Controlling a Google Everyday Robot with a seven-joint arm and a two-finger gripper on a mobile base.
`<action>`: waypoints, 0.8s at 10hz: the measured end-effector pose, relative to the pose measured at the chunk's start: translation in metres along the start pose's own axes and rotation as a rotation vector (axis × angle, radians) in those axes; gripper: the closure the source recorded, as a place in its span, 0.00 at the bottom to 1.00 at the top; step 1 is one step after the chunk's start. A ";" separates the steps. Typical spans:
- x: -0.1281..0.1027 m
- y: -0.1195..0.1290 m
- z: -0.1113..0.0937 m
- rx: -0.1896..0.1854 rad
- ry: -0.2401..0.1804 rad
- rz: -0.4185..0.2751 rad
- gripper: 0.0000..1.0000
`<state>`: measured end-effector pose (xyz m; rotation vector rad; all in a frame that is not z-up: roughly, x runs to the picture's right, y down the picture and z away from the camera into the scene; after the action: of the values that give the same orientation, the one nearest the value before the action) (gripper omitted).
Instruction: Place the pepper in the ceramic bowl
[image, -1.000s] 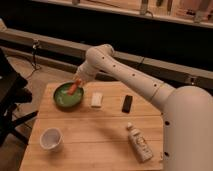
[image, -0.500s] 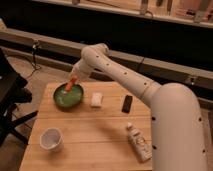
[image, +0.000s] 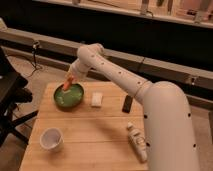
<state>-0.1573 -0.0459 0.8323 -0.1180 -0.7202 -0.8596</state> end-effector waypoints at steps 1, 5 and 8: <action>0.000 0.002 -0.001 0.003 0.000 -0.004 0.58; 0.000 -0.015 0.016 0.000 -0.002 -0.005 0.30; -0.001 -0.008 0.011 0.002 -0.002 0.001 0.30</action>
<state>-0.1697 -0.0466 0.8391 -0.1170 -0.7225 -0.8583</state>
